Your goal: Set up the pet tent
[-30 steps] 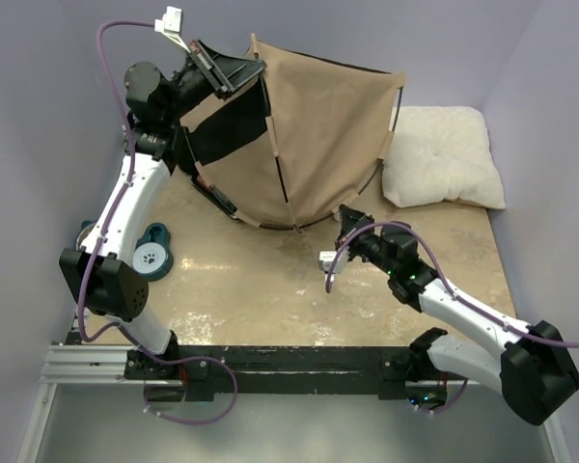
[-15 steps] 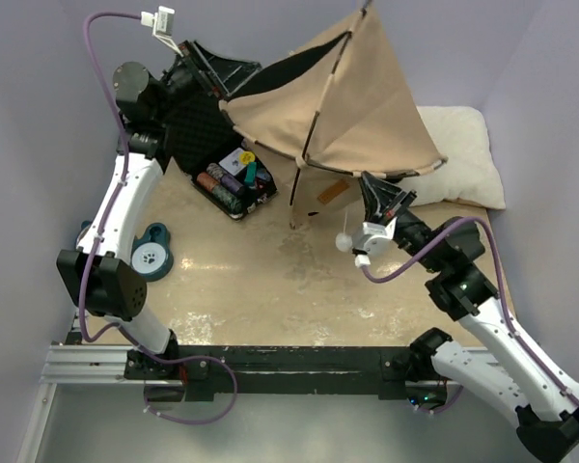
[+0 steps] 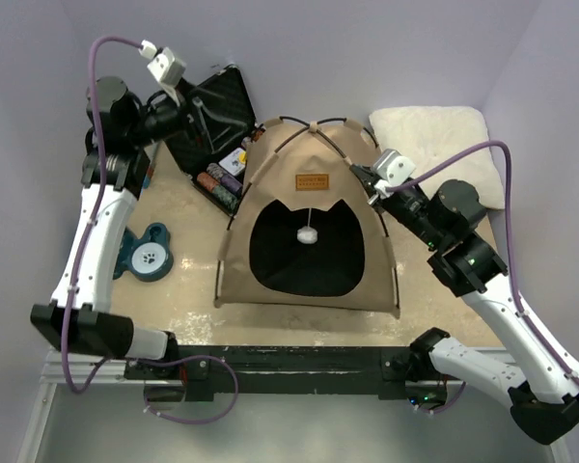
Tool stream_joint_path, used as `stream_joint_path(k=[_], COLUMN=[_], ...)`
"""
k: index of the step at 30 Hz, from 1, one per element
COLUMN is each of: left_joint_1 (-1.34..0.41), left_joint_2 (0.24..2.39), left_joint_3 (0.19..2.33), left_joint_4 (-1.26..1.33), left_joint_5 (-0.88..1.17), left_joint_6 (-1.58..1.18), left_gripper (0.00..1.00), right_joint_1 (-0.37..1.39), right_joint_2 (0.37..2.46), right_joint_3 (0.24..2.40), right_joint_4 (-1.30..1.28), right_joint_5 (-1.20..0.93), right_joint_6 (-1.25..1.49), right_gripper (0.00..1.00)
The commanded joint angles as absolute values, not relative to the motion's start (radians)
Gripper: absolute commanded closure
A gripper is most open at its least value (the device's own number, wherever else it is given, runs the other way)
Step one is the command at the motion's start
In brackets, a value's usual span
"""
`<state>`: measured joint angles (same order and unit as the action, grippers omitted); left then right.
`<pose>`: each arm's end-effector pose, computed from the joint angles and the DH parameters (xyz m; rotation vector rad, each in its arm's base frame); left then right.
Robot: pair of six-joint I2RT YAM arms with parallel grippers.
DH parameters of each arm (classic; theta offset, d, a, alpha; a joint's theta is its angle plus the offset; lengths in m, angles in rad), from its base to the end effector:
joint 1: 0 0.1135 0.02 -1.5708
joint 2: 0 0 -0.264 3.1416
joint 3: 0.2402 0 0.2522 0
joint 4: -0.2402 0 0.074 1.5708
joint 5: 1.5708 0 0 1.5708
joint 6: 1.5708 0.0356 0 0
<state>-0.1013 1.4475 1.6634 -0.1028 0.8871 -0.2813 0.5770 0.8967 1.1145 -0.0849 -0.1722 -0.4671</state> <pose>0.3054 -0.0588 0.4975 0.6120 1.4514 -0.9447 0.1555 0.1085 0.4457 -0.8390 1.1744 0.2139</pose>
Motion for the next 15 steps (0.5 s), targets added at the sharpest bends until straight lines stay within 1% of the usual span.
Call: stream_joint_path(k=[1, 3, 4, 6, 7, 8, 10, 13, 14, 15], left_joint_1=[-0.112, -0.132, -0.146, -0.204, -0.228, -0.257, -0.299, -0.325, -0.331, -0.339], left_joint_2=[1.293, 1.24, 1.214, 1.18, 1.169, 1.167, 1.178, 1.225, 1.244, 1.264], left_joint_3=[1.554, 1.475, 1.447, 1.39, 1.369, 1.352, 1.327, 1.331, 1.338, 1.35], left_joint_4=[-0.337, -0.402, -0.423, -0.451, -0.454, -0.454, -0.433, -0.417, -0.42, -0.434], left_joint_5=[1.008, 0.982, 0.967, 0.901, 0.861, 0.827, 0.747, 0.709, 0.709, 0.709], left_joint_6=[-0.023, 0.024, 0.046, 0.103, 0.118, 0.139, 0.149, 0.15, 0.158, 0.17], left_gripper=[0.01, 0.0, 0.0, 0.0, 0.0, 0.0, 0.02, 0.18, 0.22, 0.26], right_joint_1=[0.58, 0.58, 0.58, 0.58, 0.58, 0.58, 0.58, 0.58, 0.58, 0.58], right_joint_2=[0.929, 0.953, 0.965, 0.98, 0.98, 0.979, 0.979, 0.983, 0.983, 0.985], right_joint_3=[1.152, 1.149, 1.155, 1.173, 1.178, 1.184, 1.192, 1.2, 1.203, 1.212], right_joint_4=[-0.132, -0.156, -0.184, -0.227, -0.236, -0.242, -0.247, -0.252, -0.255, -0.259], right_joint_5=[-0.136, -0.181, -0.207, -0.258, -0.282, -0.307, -0.342, -0.347, -0.35, -0.356], right_joint_6=[-0.255, -0.241, -0.247, -0.249, -0.247, -0.247, -0.245, -0.241, -0.242, -0.242], right_gripper=[1.0, 1.0, 0.93, 0.71, 0.64, 0.59, 0.57, 0.58, 0.57, 0.51])
